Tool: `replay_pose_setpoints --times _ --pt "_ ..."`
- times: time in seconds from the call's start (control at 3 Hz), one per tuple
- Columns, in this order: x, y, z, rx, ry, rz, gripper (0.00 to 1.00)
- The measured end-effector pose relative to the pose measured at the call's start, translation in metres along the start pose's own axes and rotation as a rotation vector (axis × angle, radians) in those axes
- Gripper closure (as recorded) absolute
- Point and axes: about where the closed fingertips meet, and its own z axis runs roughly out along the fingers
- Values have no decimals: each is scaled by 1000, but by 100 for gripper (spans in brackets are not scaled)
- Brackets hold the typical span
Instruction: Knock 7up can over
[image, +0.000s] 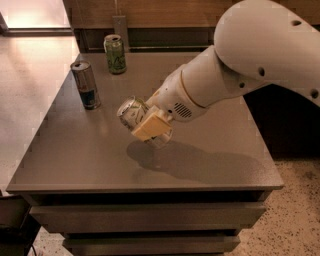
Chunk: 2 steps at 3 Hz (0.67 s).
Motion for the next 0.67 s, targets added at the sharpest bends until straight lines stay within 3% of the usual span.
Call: replay_pose_setpoints --times 0.67 --pt "34 -16 27 -3 192 25 100"
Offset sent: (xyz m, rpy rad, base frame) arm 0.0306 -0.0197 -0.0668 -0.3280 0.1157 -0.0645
